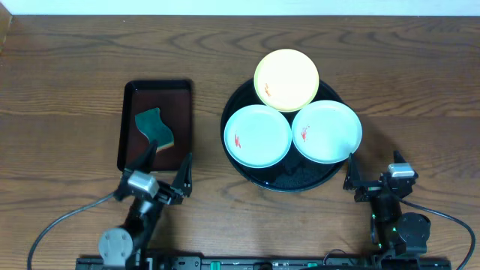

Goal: Clean dirty plates on tray and stack at the side
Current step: 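Reach the left gripper to the green sponge and grasp it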

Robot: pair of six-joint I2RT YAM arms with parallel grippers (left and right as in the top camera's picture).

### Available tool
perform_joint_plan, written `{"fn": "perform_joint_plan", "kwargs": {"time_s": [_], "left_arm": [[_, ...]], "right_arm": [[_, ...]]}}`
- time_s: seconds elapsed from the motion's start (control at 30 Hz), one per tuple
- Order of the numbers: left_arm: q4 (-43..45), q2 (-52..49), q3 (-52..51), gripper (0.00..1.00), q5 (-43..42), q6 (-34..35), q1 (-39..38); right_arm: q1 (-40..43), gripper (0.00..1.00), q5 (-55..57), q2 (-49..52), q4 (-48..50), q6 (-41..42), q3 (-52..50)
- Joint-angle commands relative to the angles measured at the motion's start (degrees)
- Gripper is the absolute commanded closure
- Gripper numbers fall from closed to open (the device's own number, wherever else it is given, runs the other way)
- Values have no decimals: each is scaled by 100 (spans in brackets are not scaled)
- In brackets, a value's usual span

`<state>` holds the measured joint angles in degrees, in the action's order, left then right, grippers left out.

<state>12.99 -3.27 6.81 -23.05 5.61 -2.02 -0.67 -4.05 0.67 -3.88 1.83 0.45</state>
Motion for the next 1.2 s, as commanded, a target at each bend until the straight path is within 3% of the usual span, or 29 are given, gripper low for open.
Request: {"fn": "perform_joint_plan", "kwargs": {"time_s": [0.0, 0.07, 0.17, 0.4, 0.47, 0.7, 0.83, 0.93, 0.97, 1.0, 1.03, 1.17], "left_arm": [[-1169, -763, 1460, 22, 739, -584, -15], [-2612, -1851, 2754, 23, 1191, -925, -15], [-3582, -3053, 3838, 23, 1143, -1008, -22], [-3888, -4660, 4583, 23, 452, -907, -11], [-4079, -5149, 4852, 23, 887, -160, 116], [-6057, -7088, 6714, 22, 1547, 247, 752], [-6030, -7615, 6741, 22, 1088, 247, 741], [-5991, -7914, 6741, 22, 1226, 271, 752], [-5976, -8017, 6741, 23, 1469, 509, 765], [-6013, -8216, 6741, 23, 2004, 1305, 807], [-6037, -8310, 6738, 22, 2168, 1663, 826], [-6070, -8749, 6730, 22, 2199, 2511, 857]], "right_arm": [[-46, 1, 15, -17, -20, -107, -9], [-46, 1, 15, -17, -20, -107, -9], [-46, 1, 15, -17, -20, -107, -9], [-46, 1, 15, -17, -20, -107, -9], [-46, 1, 15, -17, -20, -107, -9], [-46, 1, 15, -17, -20, -107, -9], [-46, 1, 15, -17, -20, -105, -9], [-46, 1, 15, -17, -20, -107, -9], [-46, 1, 15, -17, -20, -105, -9], [-46, 1, 15, -17, -20, -107, -9], [-46, 1, 15, -17, -20, -107, -9], [-46, 1, 15, -17, -20, -107, -9]]}}
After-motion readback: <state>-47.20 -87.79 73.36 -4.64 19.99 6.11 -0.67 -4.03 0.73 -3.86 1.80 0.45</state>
